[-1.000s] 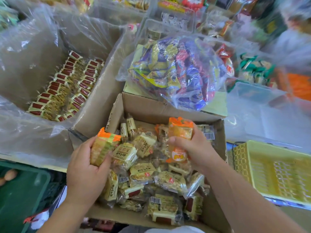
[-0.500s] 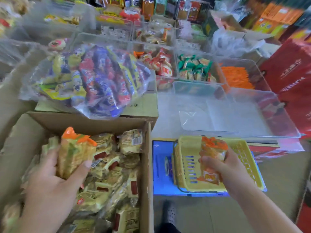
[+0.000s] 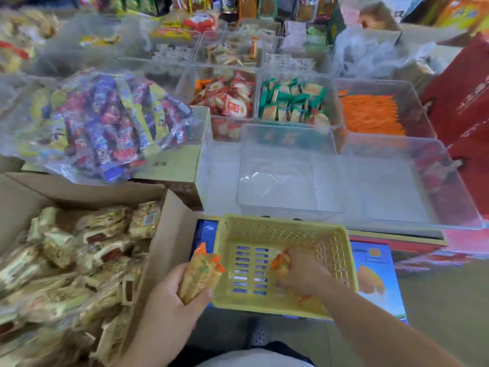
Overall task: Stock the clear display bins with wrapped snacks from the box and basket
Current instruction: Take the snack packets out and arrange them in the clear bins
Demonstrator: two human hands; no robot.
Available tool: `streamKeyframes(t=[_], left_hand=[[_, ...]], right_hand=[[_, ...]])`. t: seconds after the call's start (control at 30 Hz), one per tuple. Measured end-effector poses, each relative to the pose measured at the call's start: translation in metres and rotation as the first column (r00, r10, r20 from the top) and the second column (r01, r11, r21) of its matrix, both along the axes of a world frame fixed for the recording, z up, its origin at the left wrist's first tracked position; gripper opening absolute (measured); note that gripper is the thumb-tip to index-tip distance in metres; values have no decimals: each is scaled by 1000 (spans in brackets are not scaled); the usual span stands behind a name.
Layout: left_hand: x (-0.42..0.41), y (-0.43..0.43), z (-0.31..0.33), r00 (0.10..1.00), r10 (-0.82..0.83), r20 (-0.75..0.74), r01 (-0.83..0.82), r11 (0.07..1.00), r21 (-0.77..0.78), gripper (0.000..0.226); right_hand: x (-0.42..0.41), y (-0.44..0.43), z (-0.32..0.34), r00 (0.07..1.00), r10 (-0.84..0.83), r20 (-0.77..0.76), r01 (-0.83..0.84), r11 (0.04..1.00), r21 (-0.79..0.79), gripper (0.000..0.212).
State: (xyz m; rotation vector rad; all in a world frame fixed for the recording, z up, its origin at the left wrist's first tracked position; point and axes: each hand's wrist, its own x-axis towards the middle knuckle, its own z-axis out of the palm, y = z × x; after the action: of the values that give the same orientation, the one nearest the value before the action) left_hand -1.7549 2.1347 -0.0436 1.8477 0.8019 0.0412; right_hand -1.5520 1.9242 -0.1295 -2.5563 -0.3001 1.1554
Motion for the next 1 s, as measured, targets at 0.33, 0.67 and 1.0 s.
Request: streamKeyframes(t=[0.33, 0.67, 1.0], left_hand=[[40, -29, 3, 978, -183, -102, 199, 965, 172, 34], [123, -55, -82, 622, -463, -632, 753, 576, 318, 62], [95, -45, -24, 842, -508, -184, 540, 787, 299, 64]], right_hand=[[8, -17, 16, 855, 365, 370, -358, 929, -89, 68], [0, -83, 42, 776, 270, 570, -400, 909, 114, 39], [-29, -31, 43, 884, 67, 463, -307, 830, 466, 43]])
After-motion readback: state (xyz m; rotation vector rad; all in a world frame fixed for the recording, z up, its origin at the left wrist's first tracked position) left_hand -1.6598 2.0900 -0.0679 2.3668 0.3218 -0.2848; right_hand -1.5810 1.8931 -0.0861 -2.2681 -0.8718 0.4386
